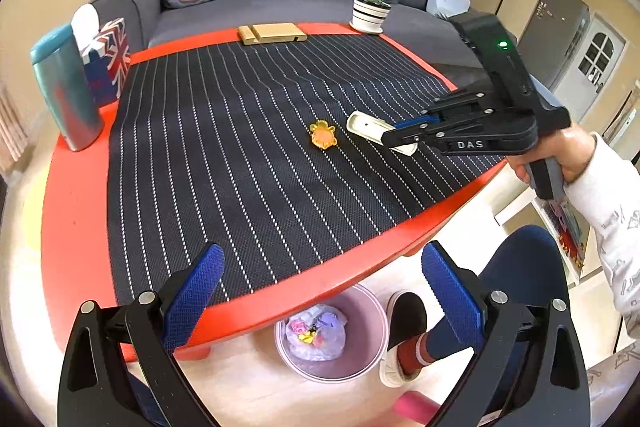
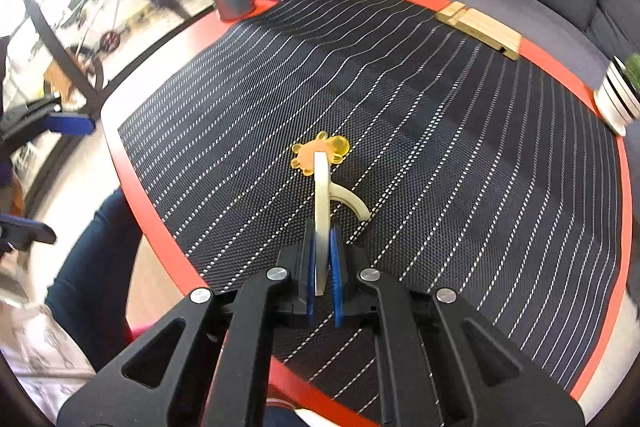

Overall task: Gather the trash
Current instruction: 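Lift the white clip with the right tool while the left tool grasps the orange turtle toy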

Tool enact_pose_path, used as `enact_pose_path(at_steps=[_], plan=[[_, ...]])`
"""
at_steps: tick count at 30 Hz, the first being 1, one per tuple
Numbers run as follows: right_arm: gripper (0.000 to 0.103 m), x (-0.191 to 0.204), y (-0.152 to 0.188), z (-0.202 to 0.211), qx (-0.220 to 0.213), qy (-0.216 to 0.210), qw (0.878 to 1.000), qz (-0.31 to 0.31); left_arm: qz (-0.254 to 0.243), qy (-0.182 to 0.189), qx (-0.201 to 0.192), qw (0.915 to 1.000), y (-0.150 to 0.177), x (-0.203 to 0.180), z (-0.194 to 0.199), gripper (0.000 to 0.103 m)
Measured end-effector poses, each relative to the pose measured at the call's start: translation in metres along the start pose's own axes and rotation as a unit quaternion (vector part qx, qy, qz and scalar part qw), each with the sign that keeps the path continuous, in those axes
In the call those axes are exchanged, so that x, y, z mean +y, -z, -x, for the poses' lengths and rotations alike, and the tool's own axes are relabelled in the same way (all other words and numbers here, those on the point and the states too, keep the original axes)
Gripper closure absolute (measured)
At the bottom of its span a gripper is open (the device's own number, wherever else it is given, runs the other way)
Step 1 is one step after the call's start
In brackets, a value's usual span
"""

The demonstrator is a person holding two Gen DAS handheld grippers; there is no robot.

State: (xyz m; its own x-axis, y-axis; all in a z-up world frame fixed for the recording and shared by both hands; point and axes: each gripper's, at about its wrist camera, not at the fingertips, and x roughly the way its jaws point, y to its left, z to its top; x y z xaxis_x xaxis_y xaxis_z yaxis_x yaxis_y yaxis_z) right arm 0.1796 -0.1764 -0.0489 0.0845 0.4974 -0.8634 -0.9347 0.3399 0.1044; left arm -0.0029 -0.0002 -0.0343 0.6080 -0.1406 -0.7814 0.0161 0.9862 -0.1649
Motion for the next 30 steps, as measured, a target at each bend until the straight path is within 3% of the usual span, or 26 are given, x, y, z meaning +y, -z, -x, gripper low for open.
enact_pose_path(at_steps=[13, 30], plan=[[0.097, -0.007, 0.013, 0.031, -0.033, 0.001, 0.998, -0.061, -0.029, 0.016, 0.01, 0.9994, -0.044, -0.008, -0.023, 0.008], [0.097, -0.027, 0.034, 0.052, -0.053, 0.004, 0.994, -0.094, -0.062, 0.016, 0.072, 0.9953, -0.102, -0.013, -0.091, 0.008]])
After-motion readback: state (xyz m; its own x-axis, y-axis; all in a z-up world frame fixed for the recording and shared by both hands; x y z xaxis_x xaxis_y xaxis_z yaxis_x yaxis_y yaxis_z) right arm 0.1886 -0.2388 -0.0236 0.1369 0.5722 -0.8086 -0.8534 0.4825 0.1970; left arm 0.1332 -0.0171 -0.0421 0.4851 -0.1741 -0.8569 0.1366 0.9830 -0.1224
